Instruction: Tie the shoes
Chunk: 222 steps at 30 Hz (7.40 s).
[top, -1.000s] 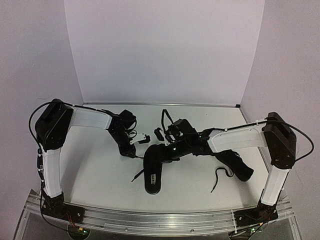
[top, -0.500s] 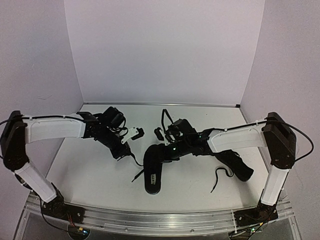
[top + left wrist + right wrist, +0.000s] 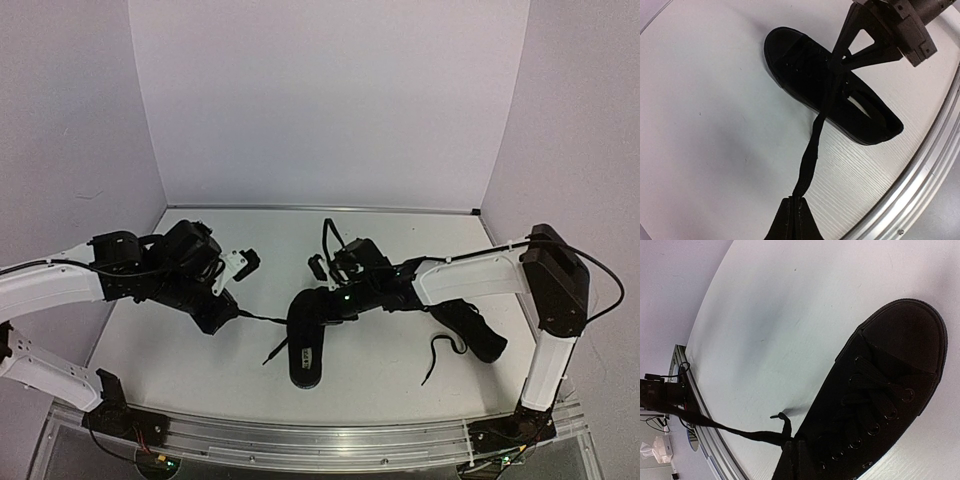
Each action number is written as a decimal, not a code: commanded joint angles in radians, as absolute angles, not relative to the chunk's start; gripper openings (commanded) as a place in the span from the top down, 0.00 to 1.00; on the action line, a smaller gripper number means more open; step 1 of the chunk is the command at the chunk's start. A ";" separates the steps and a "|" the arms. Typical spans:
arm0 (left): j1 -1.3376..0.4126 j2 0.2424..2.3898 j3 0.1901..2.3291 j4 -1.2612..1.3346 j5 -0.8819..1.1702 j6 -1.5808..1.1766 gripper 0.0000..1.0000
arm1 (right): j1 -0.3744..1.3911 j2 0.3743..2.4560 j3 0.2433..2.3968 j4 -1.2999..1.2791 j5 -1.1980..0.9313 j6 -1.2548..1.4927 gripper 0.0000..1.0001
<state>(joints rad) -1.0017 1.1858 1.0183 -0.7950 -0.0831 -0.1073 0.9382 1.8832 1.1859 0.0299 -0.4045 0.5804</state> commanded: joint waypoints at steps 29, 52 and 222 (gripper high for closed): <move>-1.406 1.668 1.204 -0.263 0.041 0.201 1.00 | 0.923 1.867 1.231 0.066 -0.464 0.516 1.00; -1.234 1.767 1.219 -0.025 0.180 0.370 0.65 | 0.923 1.897 1.251 0.078 -0.538 0.506 1.00; -0.710 1.532 0.720 0.028 0.420 -0.078 1.00 | 0.846 2.042 1.517 -0.416 -0.634 0.008 0.72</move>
